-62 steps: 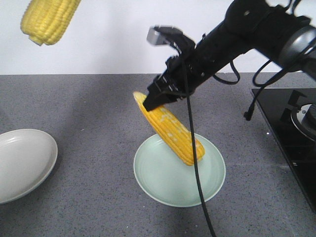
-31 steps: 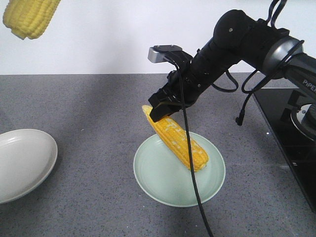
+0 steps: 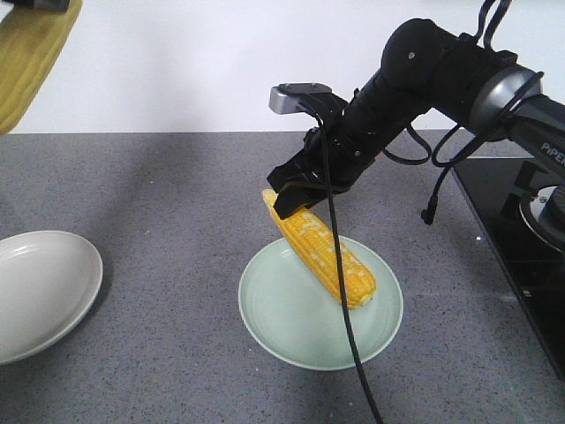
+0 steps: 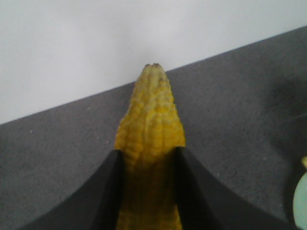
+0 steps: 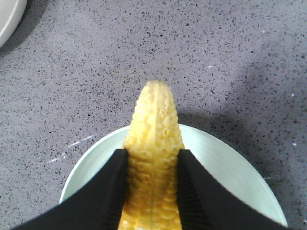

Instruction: Distribute corn equally

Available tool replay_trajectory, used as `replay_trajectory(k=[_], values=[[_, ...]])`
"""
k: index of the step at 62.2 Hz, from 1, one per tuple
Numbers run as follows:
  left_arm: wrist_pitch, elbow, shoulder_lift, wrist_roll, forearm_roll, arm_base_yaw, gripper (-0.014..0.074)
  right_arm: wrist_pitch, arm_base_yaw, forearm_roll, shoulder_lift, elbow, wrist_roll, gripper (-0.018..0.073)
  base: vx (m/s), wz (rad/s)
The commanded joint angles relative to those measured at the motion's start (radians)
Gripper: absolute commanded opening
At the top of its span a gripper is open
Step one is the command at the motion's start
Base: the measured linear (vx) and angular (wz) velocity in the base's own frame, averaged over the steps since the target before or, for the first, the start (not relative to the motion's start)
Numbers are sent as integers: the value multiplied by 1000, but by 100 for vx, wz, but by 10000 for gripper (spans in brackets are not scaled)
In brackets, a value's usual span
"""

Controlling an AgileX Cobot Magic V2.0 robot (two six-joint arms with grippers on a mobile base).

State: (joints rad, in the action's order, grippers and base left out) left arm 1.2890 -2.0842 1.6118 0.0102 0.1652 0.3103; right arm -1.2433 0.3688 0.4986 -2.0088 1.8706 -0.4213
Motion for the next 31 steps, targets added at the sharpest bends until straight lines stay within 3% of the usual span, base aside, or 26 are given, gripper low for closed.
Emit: replay_trajectory(k=[1,15,31], values=[[-36,44,-61,12,13,-26,-6,-48,-1,22,60,23,14,207,0,0],[-36,131,-67,45,13,-75,-6,-48,-1,1,60,23,44,402,0,0],[-36,235,-68,65,13,-107,-6,-48,35,-45,60,23,59,424,0,0]])
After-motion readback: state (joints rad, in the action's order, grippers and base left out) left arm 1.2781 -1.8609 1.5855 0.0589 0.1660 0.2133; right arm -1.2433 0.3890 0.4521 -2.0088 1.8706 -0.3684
